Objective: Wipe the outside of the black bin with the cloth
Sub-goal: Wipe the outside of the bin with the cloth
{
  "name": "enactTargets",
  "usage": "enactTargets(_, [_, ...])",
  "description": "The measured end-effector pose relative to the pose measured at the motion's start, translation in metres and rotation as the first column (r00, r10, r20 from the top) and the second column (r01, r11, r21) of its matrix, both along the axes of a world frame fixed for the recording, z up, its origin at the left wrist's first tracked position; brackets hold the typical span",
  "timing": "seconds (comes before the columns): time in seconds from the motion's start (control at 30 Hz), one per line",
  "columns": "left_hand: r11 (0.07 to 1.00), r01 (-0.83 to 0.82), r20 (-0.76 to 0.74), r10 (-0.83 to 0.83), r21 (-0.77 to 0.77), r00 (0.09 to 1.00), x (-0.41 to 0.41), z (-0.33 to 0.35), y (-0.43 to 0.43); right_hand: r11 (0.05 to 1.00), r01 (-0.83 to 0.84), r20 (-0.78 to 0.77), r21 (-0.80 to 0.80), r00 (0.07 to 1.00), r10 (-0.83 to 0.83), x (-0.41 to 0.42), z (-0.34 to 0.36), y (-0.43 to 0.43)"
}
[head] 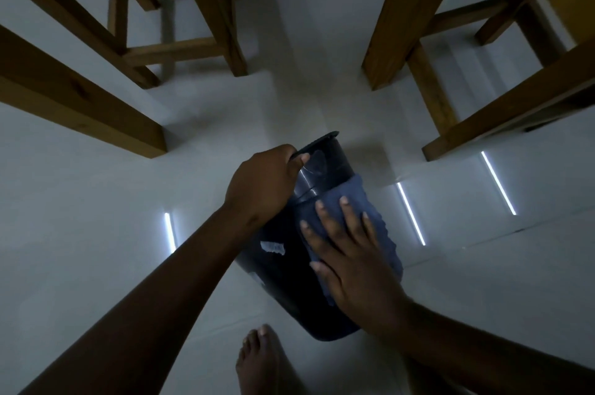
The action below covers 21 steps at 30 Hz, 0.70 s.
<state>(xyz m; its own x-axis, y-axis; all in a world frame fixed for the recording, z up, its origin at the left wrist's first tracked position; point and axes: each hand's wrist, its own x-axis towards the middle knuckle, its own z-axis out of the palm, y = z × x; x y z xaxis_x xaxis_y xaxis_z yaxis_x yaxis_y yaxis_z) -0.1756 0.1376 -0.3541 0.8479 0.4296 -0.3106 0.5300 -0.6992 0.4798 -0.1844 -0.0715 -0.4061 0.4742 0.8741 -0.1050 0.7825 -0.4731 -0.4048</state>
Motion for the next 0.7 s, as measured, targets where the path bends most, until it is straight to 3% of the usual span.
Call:
enactTargets(0.07, [0.998, -0.005, -0.001, 0.005, -0.061, 1.000, 0.001, 0.003, 0.000, 0.999, 0.008, -0.040, 0.051, 0.999, -0.006, 0.013, -0.001, 0.007])
enactTargets(0.2, [0.939, 0.019, -0.076, -0.048, -0.342, 0.996, -0.007, 0.017, 0.014, 0.954, 0.279, -0.379, 0.106, 0.898, -0.221, 0.042, -0.004, 0.010])
enactTargets(0.27, [0.935, 0.062, -0.099, -0.102, -0.351, 0.990, -0.021, 0.017, 0.024, 0.950, 0.291, -0.445, 0.113, 0.870, -0.214, 0.045, -0.008, 0.006])
enactTargets(0.33, [0.965, 0.051, -0.074, -0.072, -0.257, 0.995, -0.032, 0.014, 0.023, 0.959, 0.261, -0.405, 0.113, 0.893, -0.196, 0.036, -0.008, 0.001])
enactTargets(0.4, [0.985, 0.045, 0.006, -0.044, -0.164, 0.999, -0.030, 0.007, 0.016, 0.980, 0.185, -0.243, 0.068, 0.956, -0.163, 0.016, -0.005, -0.003])
enactTargets(0.47, [0.988, 0.054, 0.059, -0.046, -0.144, 0.997, -0.021, 0.005, 0.009, 0.999, 0.033, -0.054, 0.017, 0.998, -0.032, -0.004, -0.003, -0.003])
enactTargets(0.53, [0.980, 0.062, 0.061, -0.051, -0.188, 0.997, -0.010, 0.007, 0.009, 0.999, -0.030, 0.010, 0.028, 0.999, 0.030, -0.003, -0.002, 0.001])
enactTargets(0.6, [0.960, 0.077, 0.027, -0.073, -0.269, 0.997, -0.008, 0.011, 0.015, 0.995, 0.046, -0.056, 0.089, 0.998, -0.041, 0.017, -0.001, 0.008])
enactTargets(0.7, [0.939, 0.078, -0.033, -0.095, -0.334, 0.995, -0.023, 0.012, 0.023, 0.949, 0.285, -0.299, 0.133, 0.925, -0.236, 0.049, -0.001, 0.011])
